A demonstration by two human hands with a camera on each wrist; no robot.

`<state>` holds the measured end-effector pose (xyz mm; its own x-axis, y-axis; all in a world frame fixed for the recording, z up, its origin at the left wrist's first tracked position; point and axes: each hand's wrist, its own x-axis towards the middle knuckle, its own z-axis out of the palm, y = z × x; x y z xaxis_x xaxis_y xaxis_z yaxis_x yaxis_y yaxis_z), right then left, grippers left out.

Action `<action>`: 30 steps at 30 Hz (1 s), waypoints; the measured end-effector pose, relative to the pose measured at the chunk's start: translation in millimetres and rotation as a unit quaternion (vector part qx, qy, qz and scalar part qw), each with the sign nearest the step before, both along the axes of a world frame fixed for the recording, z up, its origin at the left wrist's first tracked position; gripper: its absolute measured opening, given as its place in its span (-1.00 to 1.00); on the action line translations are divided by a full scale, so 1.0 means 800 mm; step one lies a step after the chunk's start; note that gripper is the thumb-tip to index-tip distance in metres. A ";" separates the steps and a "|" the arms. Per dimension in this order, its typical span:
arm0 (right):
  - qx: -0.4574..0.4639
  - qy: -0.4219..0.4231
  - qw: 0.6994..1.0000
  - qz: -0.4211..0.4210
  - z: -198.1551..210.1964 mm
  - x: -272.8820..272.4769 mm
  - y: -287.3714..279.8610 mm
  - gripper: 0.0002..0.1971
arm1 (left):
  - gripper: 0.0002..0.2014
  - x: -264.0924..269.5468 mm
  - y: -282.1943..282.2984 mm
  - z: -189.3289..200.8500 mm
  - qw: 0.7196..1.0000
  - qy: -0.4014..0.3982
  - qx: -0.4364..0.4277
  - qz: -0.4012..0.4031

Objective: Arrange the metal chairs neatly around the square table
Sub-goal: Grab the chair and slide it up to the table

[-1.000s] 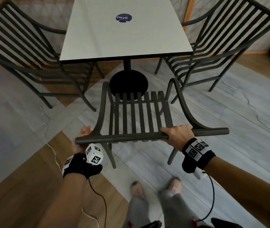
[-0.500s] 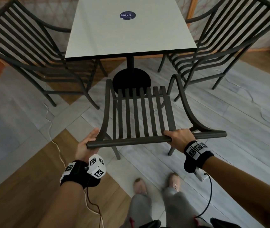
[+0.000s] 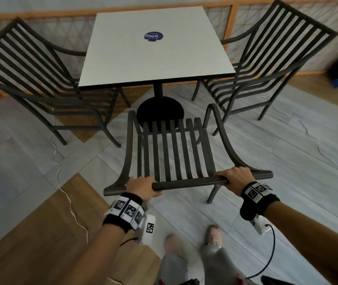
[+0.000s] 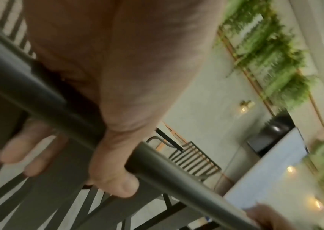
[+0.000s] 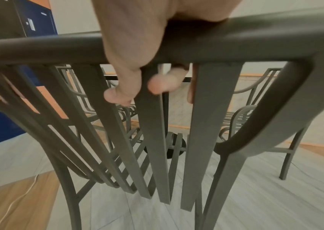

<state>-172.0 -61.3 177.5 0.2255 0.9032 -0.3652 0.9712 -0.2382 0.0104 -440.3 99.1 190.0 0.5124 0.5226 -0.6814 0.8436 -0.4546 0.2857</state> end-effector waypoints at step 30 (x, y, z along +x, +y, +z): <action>0.006 0.009 0.999 0.049 -0.001 0.038 0.145 -0.74 | -0.66 0.026 0.109 0.031 0.997 0.007 0.022 0.078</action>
